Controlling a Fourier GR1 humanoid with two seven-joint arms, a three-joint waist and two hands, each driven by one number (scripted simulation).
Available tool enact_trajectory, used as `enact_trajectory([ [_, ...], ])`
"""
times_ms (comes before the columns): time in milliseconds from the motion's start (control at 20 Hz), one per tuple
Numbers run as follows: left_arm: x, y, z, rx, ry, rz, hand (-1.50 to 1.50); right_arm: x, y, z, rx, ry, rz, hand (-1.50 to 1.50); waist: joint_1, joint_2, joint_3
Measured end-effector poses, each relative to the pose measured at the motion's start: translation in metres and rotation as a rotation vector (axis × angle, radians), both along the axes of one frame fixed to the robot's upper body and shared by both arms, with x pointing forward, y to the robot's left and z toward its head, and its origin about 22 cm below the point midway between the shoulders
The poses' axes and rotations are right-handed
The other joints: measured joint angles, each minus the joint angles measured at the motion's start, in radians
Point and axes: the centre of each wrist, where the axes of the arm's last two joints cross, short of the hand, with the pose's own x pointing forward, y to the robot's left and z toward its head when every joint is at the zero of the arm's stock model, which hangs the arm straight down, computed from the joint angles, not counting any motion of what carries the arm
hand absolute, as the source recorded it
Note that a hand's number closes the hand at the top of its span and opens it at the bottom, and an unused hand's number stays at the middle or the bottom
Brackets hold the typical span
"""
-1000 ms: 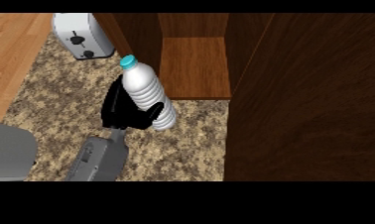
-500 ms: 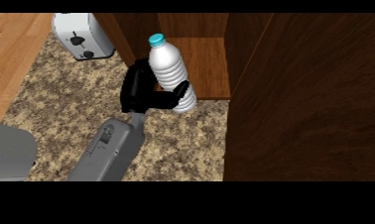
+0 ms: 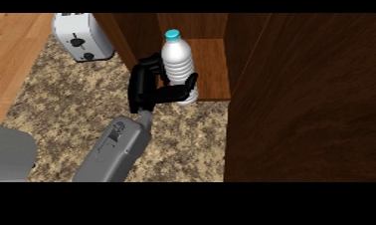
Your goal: Pick up the bottled water, place it into the cabinet and close the cabinet
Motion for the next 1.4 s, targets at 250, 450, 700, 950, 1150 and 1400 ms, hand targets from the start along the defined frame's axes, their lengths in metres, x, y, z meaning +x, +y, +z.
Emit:
enact_trajectory([
  [250, 0.001, -0.003, 0.000, 0.061, 0.016, 0.081, 1.50, 0.003, -0.001, 0.001, 0.003, -0.007, 0.015, -1.50, -0.012, -0.001, 0.002],
  [450, 0.003, -0.006, -0.002, 0.120, 0.028, 0.135, 1.50, 0.002, 0.000, 0.000, 0.008, -0.004, 0.026, -1.50, -0.021, -0.002, 0.004],
  [700, 0.003, -0.005, -0.004, 0.175, 0.016, 0.171, 1.50, 0.006, 0.000, -0.001, 0.009, -0.006, 0.035, -1.50, -0.032, 0.000, 0.006],
  [950, 0.004, -0.005, -0.008, 0.253, -0.006, 0.201, 1.50, 0.006, 0.003, -0.003, 0.009, -0.005, 0.052, -1.50, -0.044, 0.001, 0.008],
  [1150, 0.047, 0.005, 0.005, 0.388, -0.011, 0.177, 1.50, 0.009, -0.001, -0.002, 0.002, -0.009, 0.055, -1.50, -0.064, 0.027, 0.002],
  [1400, 0.080, 0.010, 0.012, 0.503, -0.001, 0.201, -1.50, 0.007, -0.002, 0.000, -0.002, -0.012, 0.060, -1.50, -0.071, 0.037, 0.000],
])
